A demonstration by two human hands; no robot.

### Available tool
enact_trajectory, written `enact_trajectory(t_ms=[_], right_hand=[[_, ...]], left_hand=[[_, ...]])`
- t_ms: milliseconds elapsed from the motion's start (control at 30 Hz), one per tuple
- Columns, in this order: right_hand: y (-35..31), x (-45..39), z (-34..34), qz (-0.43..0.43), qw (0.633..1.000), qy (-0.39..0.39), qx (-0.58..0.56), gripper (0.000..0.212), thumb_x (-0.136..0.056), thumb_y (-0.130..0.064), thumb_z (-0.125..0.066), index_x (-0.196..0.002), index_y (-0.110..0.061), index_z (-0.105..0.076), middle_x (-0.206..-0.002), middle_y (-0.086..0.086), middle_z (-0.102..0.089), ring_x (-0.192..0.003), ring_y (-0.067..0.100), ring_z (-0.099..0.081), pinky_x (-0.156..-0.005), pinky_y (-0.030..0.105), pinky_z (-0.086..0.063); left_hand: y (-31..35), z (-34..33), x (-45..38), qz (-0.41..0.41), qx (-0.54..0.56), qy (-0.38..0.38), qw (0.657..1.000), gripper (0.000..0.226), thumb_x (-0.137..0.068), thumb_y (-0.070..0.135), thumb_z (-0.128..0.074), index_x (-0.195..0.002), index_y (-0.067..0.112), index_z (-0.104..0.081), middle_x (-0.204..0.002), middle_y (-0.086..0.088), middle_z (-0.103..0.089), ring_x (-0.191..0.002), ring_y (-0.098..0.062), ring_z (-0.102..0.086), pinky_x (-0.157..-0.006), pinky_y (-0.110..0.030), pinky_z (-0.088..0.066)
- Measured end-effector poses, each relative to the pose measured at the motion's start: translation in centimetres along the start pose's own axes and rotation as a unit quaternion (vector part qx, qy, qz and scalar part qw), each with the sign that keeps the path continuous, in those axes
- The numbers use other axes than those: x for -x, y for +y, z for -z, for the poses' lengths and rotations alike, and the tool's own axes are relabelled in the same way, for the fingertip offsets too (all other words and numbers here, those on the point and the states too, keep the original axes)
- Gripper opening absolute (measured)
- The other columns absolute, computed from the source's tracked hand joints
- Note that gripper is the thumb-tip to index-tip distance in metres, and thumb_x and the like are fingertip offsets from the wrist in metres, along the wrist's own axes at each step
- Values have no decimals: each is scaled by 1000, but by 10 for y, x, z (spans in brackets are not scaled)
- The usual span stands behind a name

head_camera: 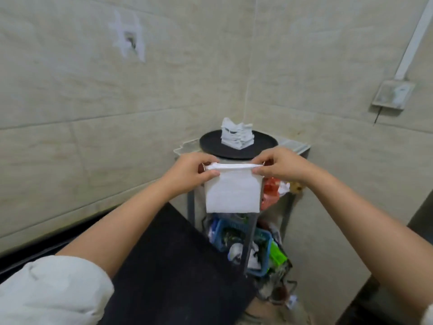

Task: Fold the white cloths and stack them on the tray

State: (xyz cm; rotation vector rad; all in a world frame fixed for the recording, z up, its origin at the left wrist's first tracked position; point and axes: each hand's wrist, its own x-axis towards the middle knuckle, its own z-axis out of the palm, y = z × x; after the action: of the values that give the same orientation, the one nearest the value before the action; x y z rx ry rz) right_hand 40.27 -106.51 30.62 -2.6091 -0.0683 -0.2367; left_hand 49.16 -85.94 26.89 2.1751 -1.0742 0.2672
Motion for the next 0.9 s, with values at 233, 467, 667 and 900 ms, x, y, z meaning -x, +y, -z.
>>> enact_trajectory(t_ms=[233,467,667,900], right_hand=[[86,-117,54,-11,998,2,-69,14,-85,-6,-61,-96,-5,-69,-58,-1,-60,-55,14,-57,-51,16,-48],[177,-254,95,28,986,-24,-165,16,-81,6,-60,-96,7,-65,-66,7,-59,-57,10,-58,-55,15,-53],[220,-381,133,146,983,32,-102,18,-81,0,-60,-96,-6,-68,-75,4,-58,-70,14,-50,-45,4,-33],[288,-450,64,134,987,-55,-74,24,-83,-3,-56,-105,-1,-66,-97,15,-66,-92,25,-58,-65,24,-39]], left_hand=[[-7,-31,-136,103,34,-6,994,14,-86,6,-62,-98,12,-61,-78,-5,-61,-37,4,-56,-46,-11,-49],[-18,-75,-257,180,-5,103,978,17,-83,4,-63,-100,6,-63,-88,-5,-61,-60,-13,-66,-70,-29,-57],[-34,-96,-372,220,-169,235,932,24,-88,8,-54,-109,11,-64,-106,-11,-68,-98,-27,-62,-76,-24,-38],[-87,-155,-409,309,-218,130,916,35,-92,6,-46,-125,10,-56,-126,-13,-58,-113,-27,-54,-89,-25,-37]])
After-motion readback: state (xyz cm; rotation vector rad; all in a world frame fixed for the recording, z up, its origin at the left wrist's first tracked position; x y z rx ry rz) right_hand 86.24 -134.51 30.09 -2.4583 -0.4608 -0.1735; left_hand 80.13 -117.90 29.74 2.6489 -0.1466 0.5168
